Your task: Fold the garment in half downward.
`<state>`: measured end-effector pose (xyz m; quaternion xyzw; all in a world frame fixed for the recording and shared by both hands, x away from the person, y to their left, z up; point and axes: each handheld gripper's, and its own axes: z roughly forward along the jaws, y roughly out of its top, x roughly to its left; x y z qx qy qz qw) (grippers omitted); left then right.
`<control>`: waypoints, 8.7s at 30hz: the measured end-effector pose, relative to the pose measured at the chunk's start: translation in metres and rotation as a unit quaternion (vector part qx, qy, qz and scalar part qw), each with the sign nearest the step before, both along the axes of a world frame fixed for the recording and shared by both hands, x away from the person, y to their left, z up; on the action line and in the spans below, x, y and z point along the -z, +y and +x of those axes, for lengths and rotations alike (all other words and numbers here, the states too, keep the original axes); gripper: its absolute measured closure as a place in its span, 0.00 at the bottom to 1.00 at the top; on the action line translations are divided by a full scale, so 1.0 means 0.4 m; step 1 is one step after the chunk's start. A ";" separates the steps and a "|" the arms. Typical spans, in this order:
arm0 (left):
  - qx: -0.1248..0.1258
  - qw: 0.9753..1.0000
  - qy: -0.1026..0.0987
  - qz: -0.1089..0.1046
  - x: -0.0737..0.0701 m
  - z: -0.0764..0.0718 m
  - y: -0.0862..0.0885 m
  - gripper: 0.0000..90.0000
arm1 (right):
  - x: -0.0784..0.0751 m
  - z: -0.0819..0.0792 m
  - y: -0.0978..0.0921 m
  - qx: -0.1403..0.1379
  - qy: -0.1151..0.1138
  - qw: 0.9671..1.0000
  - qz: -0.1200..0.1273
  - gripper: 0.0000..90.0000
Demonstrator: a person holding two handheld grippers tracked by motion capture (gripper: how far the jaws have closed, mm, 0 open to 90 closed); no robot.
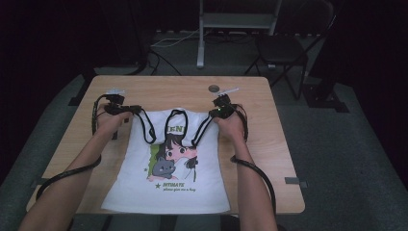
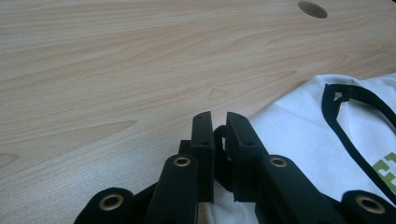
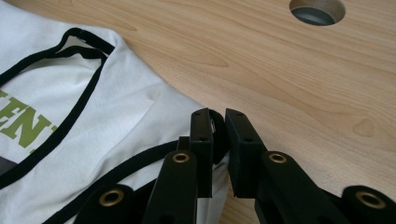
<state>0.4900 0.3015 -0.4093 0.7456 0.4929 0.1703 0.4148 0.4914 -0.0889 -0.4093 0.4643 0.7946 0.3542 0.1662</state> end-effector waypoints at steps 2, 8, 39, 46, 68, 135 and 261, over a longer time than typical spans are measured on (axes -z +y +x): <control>-0.002 1.000 -0.002 -0.002 -0.003 0.000 0.000 0.92 | -0.005 0.000 0.000 0.003 -0.003 1.000 -0.001 0.91; -0.003 1.000 -0.009 -0.007 -0.020 0.002 0.001 0.92 | -0.023 0.000 0.003 0.003 -0.014 1.000 0.004 0.91; -0.016 0.998 -0.055 -0.035 -0.124 0.013 0.005 0.92 | -0.133 0.010 -0.020 0.026 -0.050 0.997 0.049 0.91; -0.018 0.997 -0.067 -0.040 -0.149 0.013 0.002 0.92 | -0.158 0.011 -0.025 0.030 -0.059 0.996 0.055 0.91; -0.014 0.995 -0.090 -0.050 -0.202 0.017 -0.007 0.93 | -0.194 0.010 -0.040 0.037 -0.077 0.993 0.080 0.91; -0.016 0.995 -0.088 -0.033 -0.155 -0.002 0.020 0.93 | -0.162 -0.014 -0.053 0.027 -0.078 0.992 0.091 0.91; 0.064 0.989 -0.111 0.074 0.010 -0.227 0.032 0.93 | -0.001 -0.205 -0.038 -0.043 -0.065 0.997 0.003 0.89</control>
